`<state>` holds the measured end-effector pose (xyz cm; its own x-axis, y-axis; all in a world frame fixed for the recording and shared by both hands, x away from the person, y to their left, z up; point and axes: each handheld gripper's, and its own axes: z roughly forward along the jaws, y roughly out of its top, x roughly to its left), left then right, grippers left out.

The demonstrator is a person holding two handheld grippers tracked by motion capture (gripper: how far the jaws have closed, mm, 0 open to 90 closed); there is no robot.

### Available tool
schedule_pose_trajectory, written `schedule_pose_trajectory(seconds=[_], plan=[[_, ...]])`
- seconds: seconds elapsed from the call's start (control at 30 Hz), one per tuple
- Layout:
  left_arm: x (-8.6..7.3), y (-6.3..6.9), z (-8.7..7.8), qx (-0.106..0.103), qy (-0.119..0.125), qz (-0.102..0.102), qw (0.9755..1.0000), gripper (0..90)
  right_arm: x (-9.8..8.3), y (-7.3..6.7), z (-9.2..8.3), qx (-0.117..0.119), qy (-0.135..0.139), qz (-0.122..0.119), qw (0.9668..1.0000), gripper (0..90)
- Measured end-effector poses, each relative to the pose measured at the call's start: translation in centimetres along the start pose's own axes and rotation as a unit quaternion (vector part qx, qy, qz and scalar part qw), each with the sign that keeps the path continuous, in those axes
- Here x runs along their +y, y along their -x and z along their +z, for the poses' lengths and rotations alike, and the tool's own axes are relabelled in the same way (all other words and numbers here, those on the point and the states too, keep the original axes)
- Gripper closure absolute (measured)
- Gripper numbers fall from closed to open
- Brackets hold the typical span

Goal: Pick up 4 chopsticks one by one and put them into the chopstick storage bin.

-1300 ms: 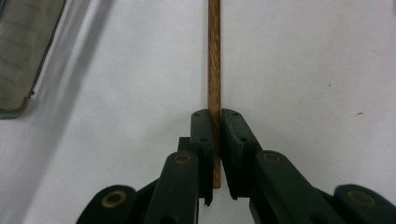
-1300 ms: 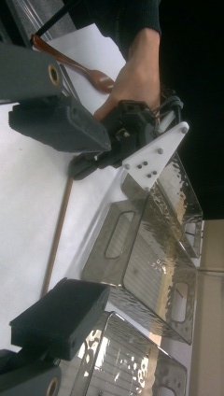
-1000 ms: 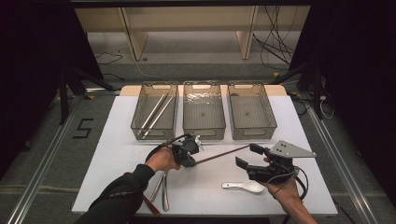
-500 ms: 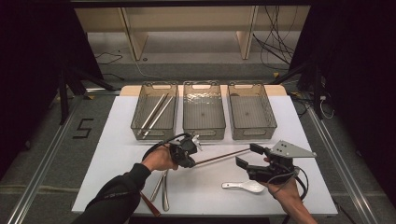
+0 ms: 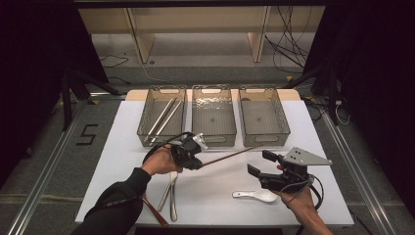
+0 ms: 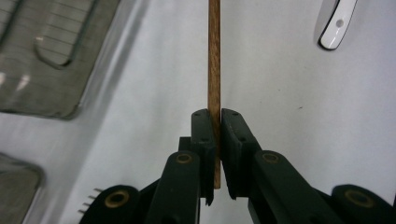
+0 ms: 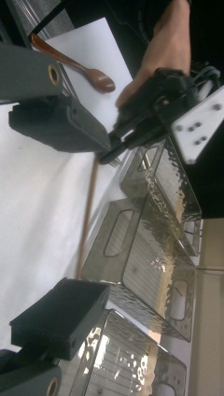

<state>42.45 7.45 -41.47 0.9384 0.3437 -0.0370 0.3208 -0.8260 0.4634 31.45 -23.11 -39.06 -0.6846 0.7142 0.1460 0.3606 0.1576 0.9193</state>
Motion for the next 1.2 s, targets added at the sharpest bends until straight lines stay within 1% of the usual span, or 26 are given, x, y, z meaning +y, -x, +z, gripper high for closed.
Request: schedule_pose_trajectory(seconds=[0.07, 0.17, 0.3, 0.63, 0.8, 1.0, 1.03, 1.1, 1.13, 1.2], plan=[[-0.2, -0.4, -0.6, 0.002, 0.011, -0.009, 0.9999, 83.7, 0.0, 0.0, 0.0, 0.000, 0.000, 0.000, 1.0000, 26.8], [-0.4, -0.9, -1.5, 0.012, 0.025, -0.022, 0.9994, 83.6, 0.0, 0.0, 0.0, 0.000, 0.000, -0.001, 1.0000, 26.9], [-0.6, -1.4, -2.5, 0.016, 0.037, -0.028, 0.9988, 83.6, 0.0, 0.0, 0.0, 0.000, 0.000, -0.001, 1.0000, 26.8], [-1.1, -2.4, -4.1, 0.028, 0.052, -0.042, 0.9974, 83.6, 0.0, 0.0, 0.0, 0.000, 0.000, -0.001, 1.0000, 26.8], [-1.5, -3.0, -5.0, 0.039, 0.065, -0.057, 0.9954, 83.7, 0.0, 0.0, 0.0, 0.000, -0.001, -0.001, 1.0000, 26.8], [-2.3, -4.1, -6.1, 0.063, 0.079, -0.082, 0.9915, 83.8, 0.0, 0.0, 0.0, 0.000, -0.001, -0.001, 1.0000, 26.8], [-2.5, -4.3, -6.2, 0.067, 0.084, -0.089, 0.9903, 83.8, 0.0, 0.0, 0.1, 0.000, 0.000, -0.001, 1.0000, 26.8], [-2.9, -4.9, -6.7, 0.074, 0.087, -0.098, 0.9886, 83.7, 0.0, 0.0, 0.1, 0.000, -0.001, -0.001, 1.0000, 26.8], [-3.2, -5.1, -6.8, 0.077, 0.094, -0.111, 0.9864, 83.7, 0.0, 0.0, 0.1, 0.000, -0.001, -0.002, 1.0000, 26.8], [-3.8, -5.8, -7.1, 0.084, 0.098, -0.123, 0.9840, 83.7, 0.0, 0.0, 0.0, 0.000, -0.001, -0.001, 1.0000, 26.8]])
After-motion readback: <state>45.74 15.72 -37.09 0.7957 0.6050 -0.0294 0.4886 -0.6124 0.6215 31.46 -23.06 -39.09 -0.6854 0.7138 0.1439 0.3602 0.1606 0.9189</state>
